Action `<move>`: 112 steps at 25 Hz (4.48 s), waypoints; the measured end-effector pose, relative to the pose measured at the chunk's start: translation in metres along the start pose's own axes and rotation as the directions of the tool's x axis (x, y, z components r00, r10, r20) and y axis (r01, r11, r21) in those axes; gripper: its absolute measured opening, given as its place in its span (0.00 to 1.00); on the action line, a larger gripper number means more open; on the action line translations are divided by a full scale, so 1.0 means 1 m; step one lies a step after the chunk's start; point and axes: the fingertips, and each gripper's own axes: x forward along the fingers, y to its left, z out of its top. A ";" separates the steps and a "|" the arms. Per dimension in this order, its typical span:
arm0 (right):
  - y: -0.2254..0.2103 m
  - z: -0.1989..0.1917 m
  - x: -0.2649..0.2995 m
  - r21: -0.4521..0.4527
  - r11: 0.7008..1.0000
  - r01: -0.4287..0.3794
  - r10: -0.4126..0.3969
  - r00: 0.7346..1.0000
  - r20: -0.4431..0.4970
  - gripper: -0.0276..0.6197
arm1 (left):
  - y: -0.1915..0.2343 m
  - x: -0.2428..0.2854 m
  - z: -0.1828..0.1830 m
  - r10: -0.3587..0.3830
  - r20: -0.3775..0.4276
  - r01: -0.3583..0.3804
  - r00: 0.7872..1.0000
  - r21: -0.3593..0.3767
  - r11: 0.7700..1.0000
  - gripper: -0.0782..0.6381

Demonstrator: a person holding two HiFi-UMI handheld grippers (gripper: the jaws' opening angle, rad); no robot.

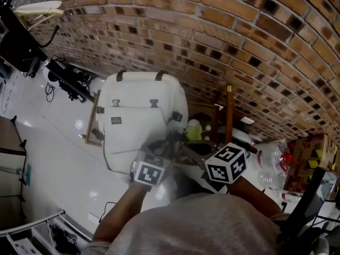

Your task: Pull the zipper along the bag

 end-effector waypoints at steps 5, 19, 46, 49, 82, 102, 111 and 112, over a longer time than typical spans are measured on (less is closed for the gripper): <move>-0.014 -0.002 0.007 0.050 0.999 -0.012 0.013 1.000 -0.006 0.05 | 0.002 0.032 -0.008 0.017 -0.075 -0.012 0.997 0.080 0.997 0.27; -0.020 -0.017 0.006 0.099 0.995 -0.010 0.011 1.000 -0.009 0.04 | 0.016 0.050 -0.029 0.053 -0.129 -0.048 0.990 0.035 0.998 0.18; -0.003 -0.059 0.119 -0.090 0.995 -0.041 0.014 0.958 -0.285 0.04 | 0.031 -0.008 -0.049 -0.101 0.119 0.140 0.988 -0.394 0.908 0.14; -0.010 -0.064 0.133 -0.115 0.993 -0.013 -0.025 0.946 -0.323 0.04 | 0.033 -0.006 -0.048 -0.100 0.123 0.141 0.987 -0.392 0.909 0.14; -0.037 -0.075 0.149 -0.102 0.988 0.116 -0.144 0.929 -0.340 0.05 | 0.114 -0.056 -0.099 0.066 0.107 0.001 0.992 -0.530 0.848 0.13; -0.040 -0.075 0.150 -0.118 0.984 0.134 -0.168 0.920 -0.354 0.05 | 0.163 -0.098 -0.133 0.224 0.091 -0.124 0.970 -0.607 0.785 0.13; -0.035 -0.075 0.156 -0.125 0.984 0.124 -0.161 0.919 -0.361 0.05 | 0.190 -0.118 -0.152 0.291 0.081 -0.172 0.953 -0.645 0.744 0.14; -0.035 -0.077 0.156 -0.124 0.985 0.122 -0.159 0.917 -0.366 0.05 | 0.190 -0.118 -0.153 0.297 0.082 -0.175 0.951 -0.648 0.741 0.14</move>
